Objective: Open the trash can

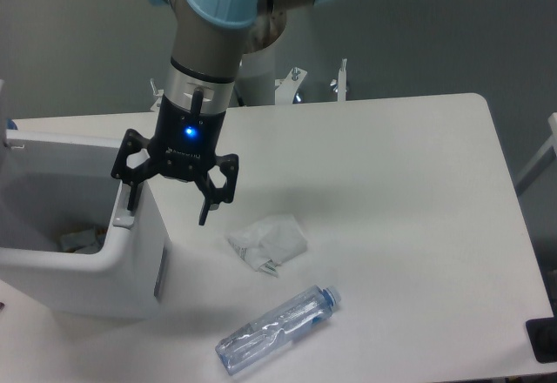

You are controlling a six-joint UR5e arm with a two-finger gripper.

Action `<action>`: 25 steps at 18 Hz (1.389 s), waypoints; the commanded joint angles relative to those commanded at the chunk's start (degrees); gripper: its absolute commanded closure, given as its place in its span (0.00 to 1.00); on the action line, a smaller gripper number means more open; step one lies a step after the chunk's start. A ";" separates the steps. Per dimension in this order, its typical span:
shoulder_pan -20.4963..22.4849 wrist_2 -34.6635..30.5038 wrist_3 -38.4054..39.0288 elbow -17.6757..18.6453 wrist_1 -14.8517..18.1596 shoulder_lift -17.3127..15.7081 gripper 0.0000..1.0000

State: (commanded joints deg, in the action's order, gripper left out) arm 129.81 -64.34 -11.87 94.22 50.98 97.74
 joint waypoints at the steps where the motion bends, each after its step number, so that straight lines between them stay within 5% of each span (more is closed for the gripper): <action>1: 0.09 0.00 0.00 -0.26 0.00 -0.09 0.00; 5: 0.61 0.00 -0.70 -2.80 0.00 0.17 0.00; 11: 9.03 0.00 -2.45 -5.45 -0.27 0.17 0.00; 20: 22.57 -0.09 -22.38 -1.67 0.00 6.50 0.00; 25: 23.47 -7.18 -32.07 -1.14 0.09 9.58 0.00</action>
State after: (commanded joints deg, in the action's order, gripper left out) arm 153.28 -71.51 -43.93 93.08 51.06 107.31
